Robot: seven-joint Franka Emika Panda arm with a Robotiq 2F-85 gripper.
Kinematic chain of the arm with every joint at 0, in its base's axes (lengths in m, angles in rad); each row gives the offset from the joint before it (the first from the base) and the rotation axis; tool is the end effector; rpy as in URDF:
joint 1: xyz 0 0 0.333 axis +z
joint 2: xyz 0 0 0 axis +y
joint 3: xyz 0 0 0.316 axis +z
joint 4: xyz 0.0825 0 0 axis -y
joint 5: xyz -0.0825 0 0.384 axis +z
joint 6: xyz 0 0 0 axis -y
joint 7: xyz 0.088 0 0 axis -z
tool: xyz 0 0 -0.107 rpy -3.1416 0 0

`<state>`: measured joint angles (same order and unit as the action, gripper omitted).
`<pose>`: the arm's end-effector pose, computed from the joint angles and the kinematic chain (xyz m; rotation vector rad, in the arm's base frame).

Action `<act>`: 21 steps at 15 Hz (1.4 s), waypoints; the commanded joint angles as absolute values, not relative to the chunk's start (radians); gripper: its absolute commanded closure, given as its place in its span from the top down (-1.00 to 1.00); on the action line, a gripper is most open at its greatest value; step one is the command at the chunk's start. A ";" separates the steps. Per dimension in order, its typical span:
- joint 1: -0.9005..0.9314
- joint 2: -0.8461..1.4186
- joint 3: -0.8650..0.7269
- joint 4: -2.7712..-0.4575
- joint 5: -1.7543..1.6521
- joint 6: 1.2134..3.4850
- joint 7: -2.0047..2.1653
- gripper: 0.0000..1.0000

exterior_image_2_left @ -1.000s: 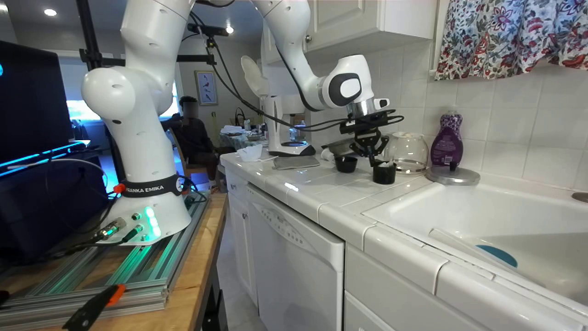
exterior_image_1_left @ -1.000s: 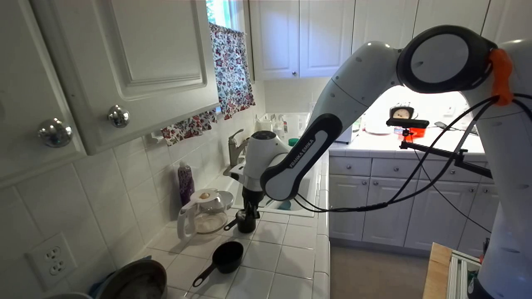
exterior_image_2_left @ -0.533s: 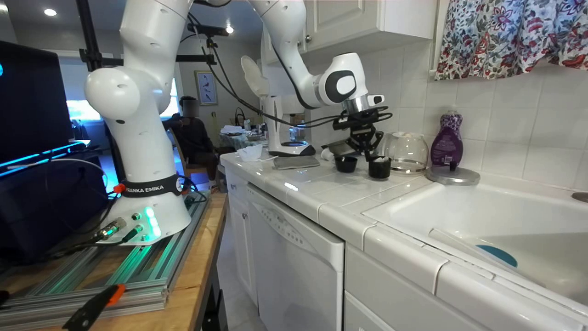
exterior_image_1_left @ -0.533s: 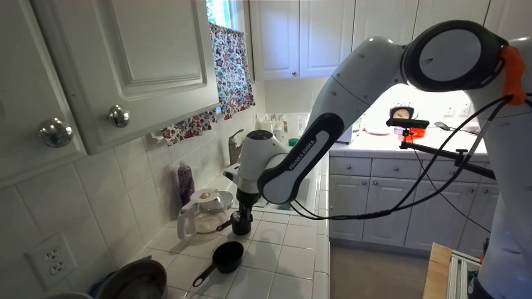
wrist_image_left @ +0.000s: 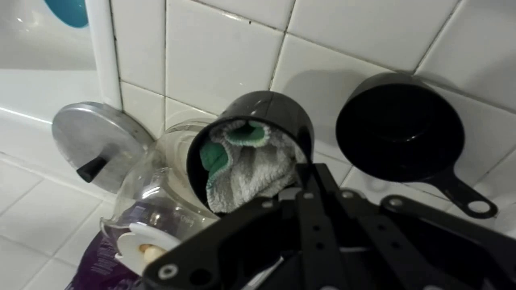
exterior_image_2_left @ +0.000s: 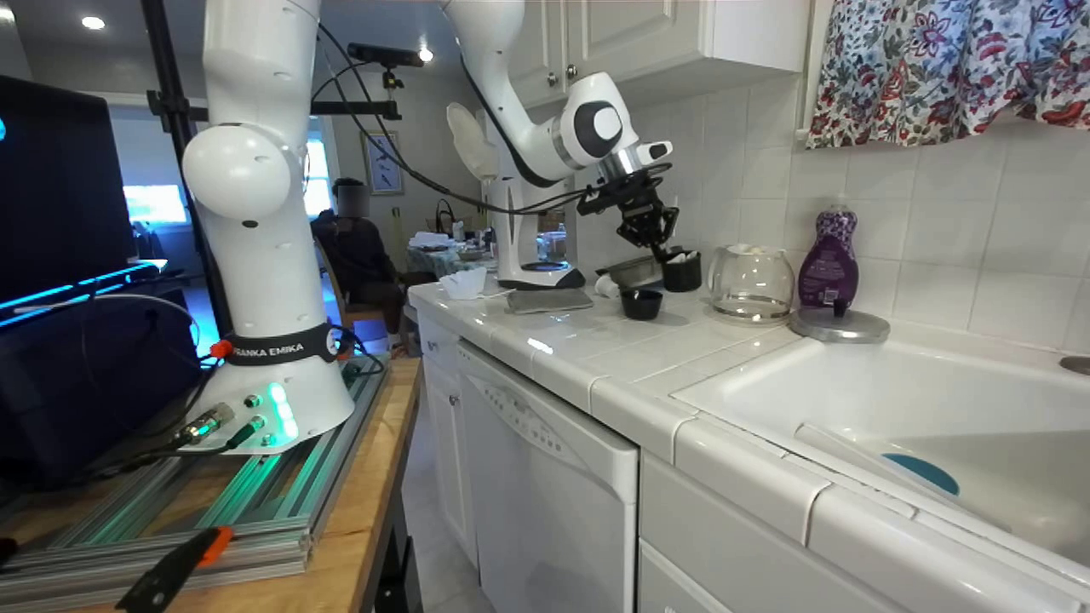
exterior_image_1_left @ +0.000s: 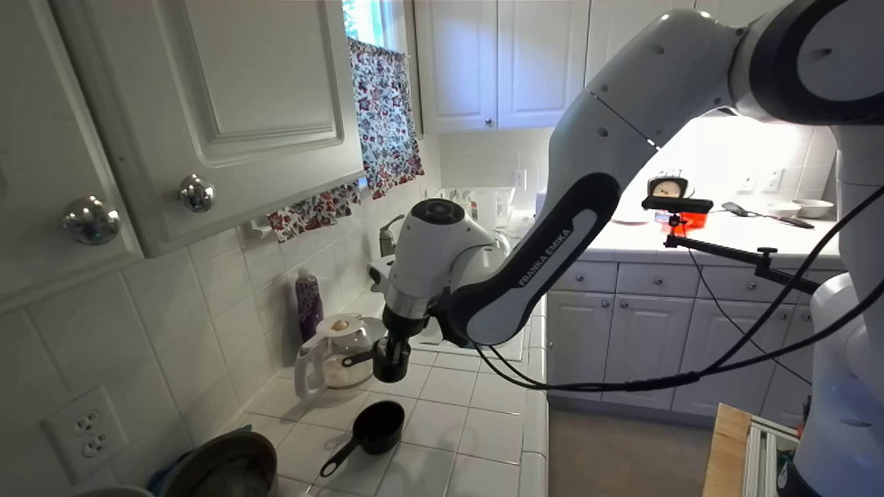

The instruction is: Stack up the black measuring cups

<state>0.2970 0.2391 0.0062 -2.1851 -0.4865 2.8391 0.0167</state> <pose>0.5546 0.1990 0.3190 2.7166 1.0251 0.6450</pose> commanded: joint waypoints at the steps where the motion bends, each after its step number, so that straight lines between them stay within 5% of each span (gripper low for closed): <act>1: 0.354 0.156 -0.033 -2.249 -0.571 2.812 0.162 -0.98; 21: 0.229 0.289 0.188 -2.217 -0.376 2.828 -0.284 -0.98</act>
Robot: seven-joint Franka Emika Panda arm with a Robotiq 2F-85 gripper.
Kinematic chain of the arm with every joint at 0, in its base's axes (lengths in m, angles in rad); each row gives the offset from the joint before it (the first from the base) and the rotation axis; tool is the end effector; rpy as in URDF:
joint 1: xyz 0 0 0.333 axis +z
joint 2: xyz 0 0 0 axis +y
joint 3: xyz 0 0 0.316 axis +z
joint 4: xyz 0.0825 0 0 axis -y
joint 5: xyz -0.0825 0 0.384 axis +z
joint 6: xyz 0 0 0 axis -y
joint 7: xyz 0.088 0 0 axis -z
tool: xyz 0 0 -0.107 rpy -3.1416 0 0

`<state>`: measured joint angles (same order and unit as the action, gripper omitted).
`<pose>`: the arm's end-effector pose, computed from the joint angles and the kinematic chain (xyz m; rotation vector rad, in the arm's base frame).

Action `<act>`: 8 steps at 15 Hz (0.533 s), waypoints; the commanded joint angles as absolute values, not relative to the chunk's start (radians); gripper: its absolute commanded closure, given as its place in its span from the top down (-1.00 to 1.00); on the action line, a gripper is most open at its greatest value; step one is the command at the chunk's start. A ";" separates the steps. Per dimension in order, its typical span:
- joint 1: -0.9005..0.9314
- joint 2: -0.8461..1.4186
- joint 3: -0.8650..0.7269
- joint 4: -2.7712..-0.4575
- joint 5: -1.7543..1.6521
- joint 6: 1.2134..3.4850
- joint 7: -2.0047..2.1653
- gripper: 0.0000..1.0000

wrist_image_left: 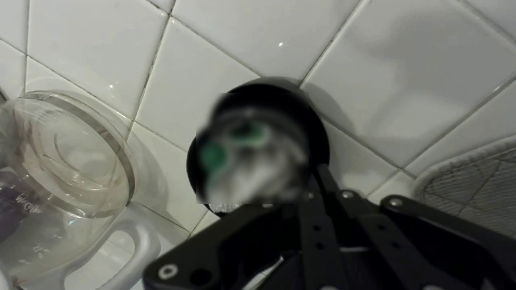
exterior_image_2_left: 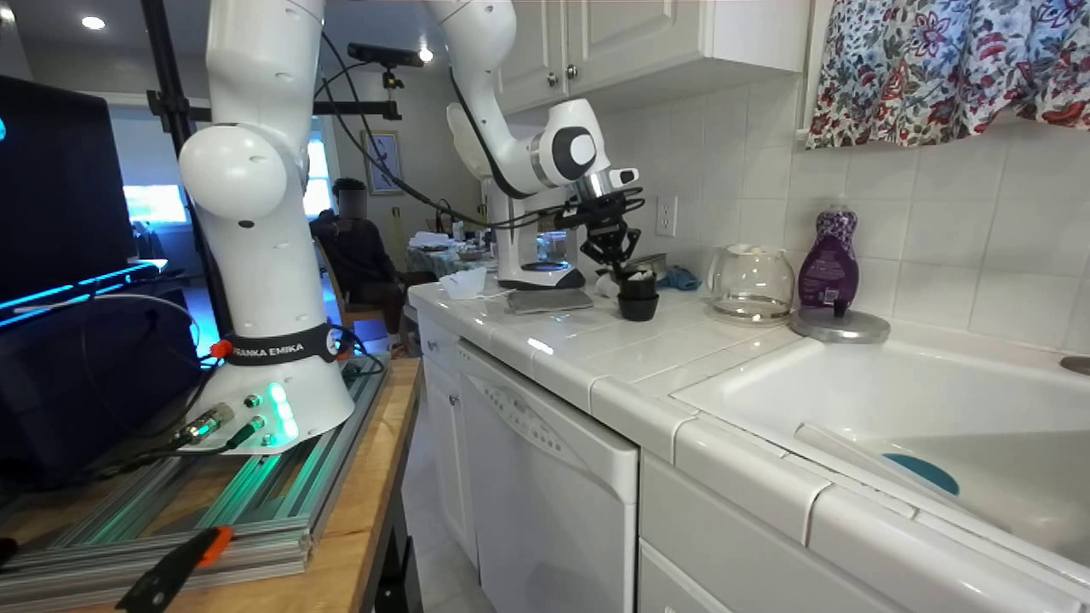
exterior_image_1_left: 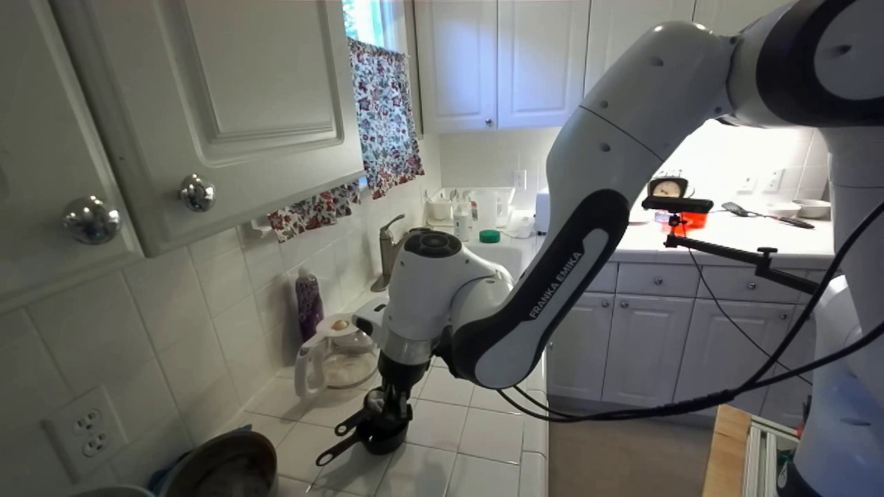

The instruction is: Stack up the black measuring cups

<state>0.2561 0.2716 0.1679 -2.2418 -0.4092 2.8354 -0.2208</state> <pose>0.5123 0.2526 0.2800 2.6230 1.4359 0.5131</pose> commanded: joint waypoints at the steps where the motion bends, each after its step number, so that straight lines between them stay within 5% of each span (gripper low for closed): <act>1: 0.219 0.289 0.189 -2.220 -0.370 2.822 -0.296 -0.98; 8: 0.182 0.324 0.221 -2.202 -0.320 2.796 -0.383 -0.98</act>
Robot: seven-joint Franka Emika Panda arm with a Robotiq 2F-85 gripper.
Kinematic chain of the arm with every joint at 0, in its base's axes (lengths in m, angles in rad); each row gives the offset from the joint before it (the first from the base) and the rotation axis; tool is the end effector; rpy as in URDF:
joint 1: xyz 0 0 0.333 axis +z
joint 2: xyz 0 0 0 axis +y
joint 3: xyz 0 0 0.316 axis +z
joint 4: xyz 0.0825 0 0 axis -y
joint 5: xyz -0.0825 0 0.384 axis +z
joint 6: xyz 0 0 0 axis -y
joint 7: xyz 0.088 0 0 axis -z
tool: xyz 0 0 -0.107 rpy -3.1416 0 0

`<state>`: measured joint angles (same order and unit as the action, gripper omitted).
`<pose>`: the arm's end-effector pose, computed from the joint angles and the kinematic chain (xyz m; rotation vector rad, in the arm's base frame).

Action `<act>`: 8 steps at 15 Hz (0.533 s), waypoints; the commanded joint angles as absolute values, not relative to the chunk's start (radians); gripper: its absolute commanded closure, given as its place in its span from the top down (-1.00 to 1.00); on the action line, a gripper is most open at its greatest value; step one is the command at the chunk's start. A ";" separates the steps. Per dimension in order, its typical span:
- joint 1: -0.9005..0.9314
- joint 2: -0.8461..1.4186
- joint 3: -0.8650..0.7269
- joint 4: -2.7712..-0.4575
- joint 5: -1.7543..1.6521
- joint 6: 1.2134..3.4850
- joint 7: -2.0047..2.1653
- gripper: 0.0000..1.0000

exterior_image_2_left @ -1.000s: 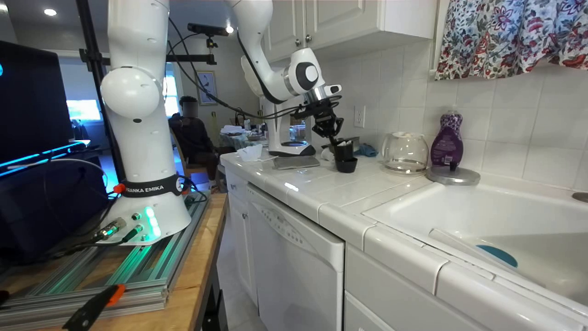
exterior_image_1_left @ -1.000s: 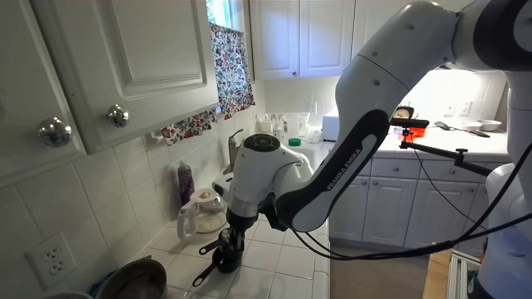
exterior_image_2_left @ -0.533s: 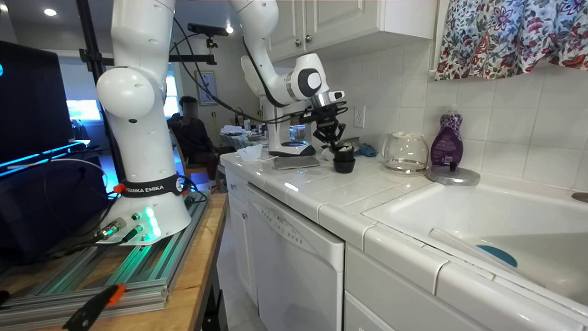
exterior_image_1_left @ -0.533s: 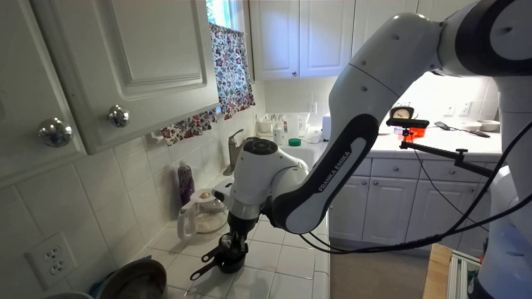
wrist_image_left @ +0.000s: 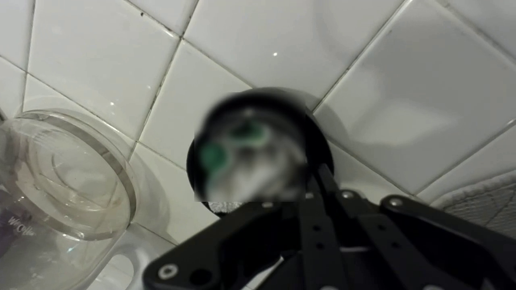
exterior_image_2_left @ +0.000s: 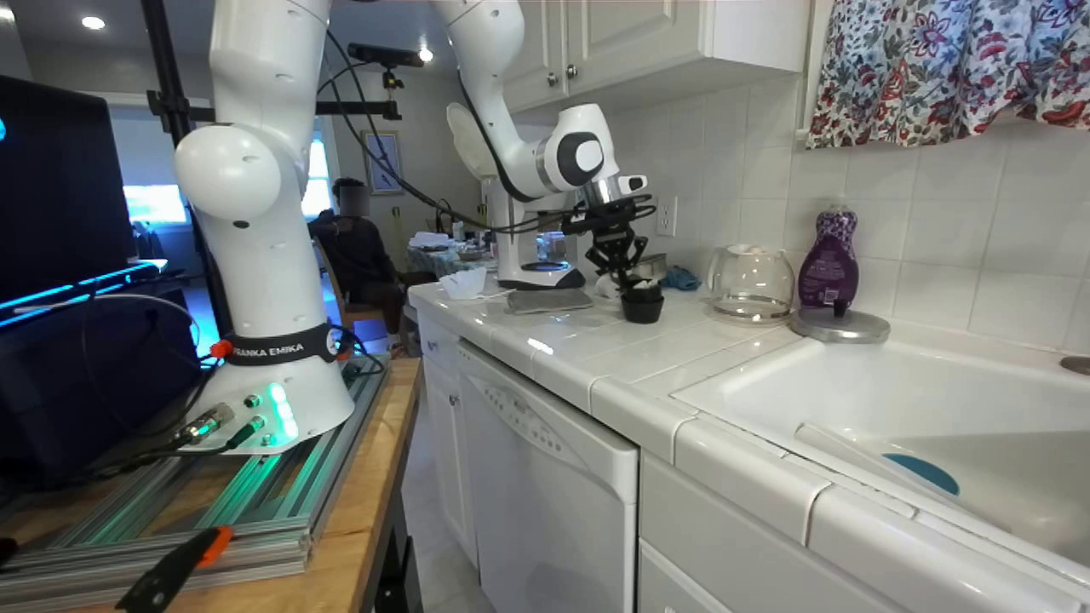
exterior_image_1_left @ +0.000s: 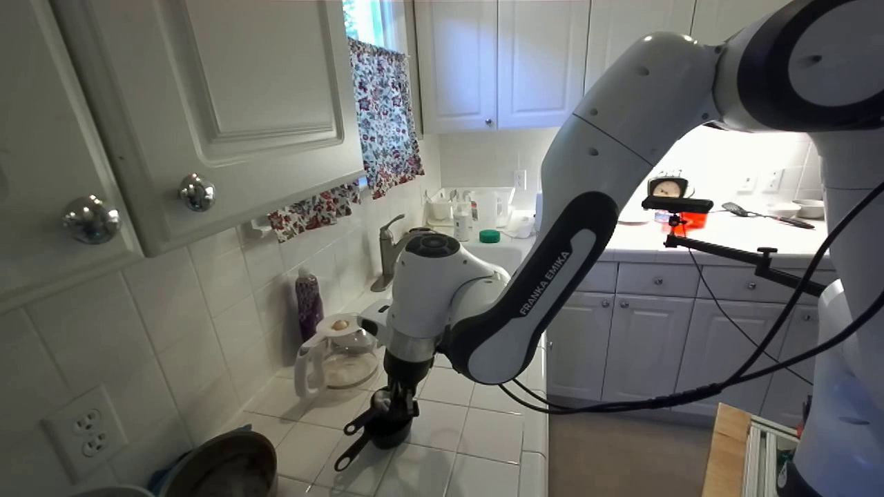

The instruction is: Stack up the black measuring cups

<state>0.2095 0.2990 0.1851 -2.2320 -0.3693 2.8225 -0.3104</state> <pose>0.5219 0.2358 0.2681 2.6210 1.4702 0.4613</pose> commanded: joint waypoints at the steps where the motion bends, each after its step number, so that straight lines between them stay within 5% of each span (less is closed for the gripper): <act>1: 0.180 0.328 0.225 -2.200 -0.320 2.792 -0.393 -0.98; 4: 0.174 0.335 0.233 -2.189 -0.317 2.773 -0.416 -0.98; 5: 0.176 0.333 0.230 -2.185 -0.320 2.766 -0.412 -0.42; 8: 0.172 0.323 0.226 -2.181 -0.318 2.752 -0.409 -0.15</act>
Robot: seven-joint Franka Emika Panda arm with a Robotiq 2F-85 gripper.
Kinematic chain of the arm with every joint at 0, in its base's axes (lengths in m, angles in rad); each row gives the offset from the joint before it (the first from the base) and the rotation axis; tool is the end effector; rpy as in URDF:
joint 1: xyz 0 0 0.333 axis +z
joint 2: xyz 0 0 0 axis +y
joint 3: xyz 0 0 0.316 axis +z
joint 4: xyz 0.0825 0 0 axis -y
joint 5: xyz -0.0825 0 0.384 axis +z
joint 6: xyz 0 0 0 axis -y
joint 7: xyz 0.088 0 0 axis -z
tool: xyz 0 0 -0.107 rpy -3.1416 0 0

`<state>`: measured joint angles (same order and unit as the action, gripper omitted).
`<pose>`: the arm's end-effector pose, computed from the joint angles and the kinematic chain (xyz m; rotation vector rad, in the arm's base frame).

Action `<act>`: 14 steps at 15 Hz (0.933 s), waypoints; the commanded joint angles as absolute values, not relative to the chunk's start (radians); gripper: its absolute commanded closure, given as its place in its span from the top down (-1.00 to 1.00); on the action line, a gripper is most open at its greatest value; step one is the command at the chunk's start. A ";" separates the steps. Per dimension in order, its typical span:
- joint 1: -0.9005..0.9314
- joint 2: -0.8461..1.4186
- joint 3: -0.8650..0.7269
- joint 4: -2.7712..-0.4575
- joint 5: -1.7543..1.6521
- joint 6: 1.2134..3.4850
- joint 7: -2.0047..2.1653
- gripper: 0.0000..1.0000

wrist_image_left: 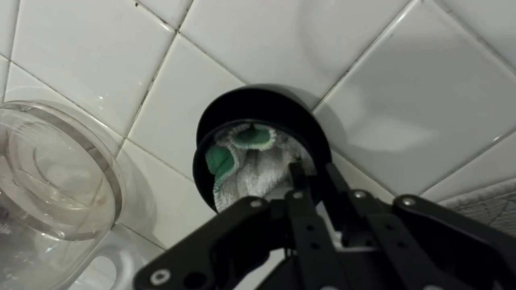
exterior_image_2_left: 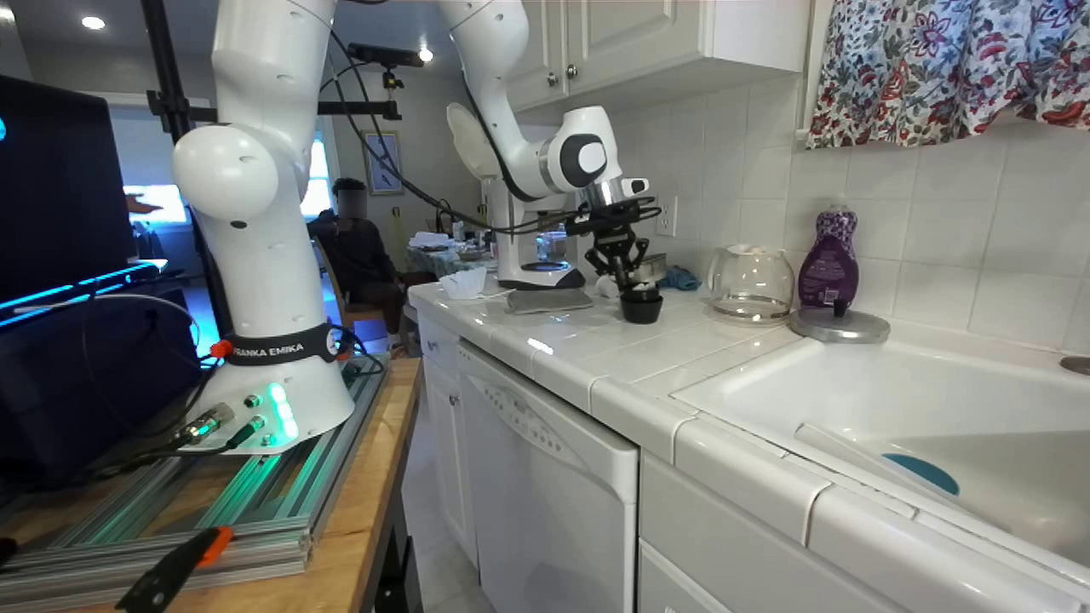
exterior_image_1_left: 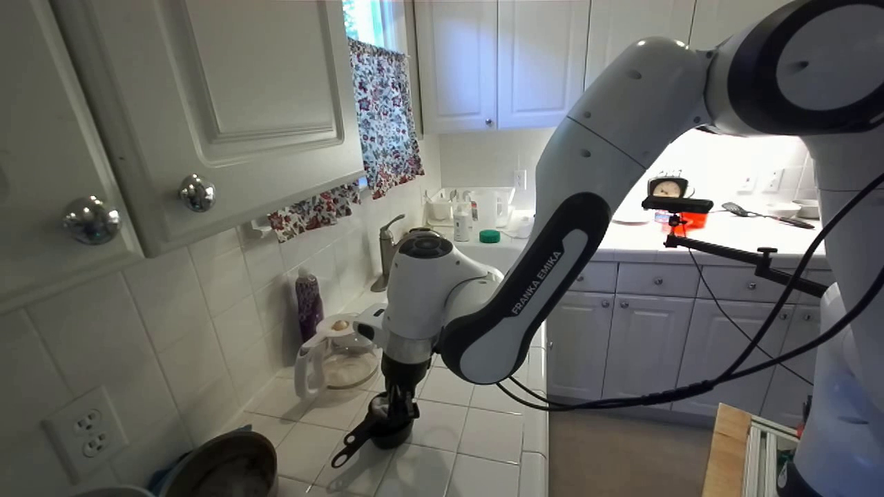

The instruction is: Stack up the black measuring cups

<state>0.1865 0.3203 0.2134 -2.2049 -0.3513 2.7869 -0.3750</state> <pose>0.5271 0.2381 0.2642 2.5956 1.5353 0.4182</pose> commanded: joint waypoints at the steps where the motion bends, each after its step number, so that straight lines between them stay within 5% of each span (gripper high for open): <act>1: 0.171 0.317 0.225 -2.182 -0.319 2.749 -0.406 0.00; 8: 0.153 0.236 0.241 -2.227 -0.241 2.787 -0.366 0.96; 14: 0.148 0.103 0.185 -2.270 -0.136 2.772 -0.169 1.00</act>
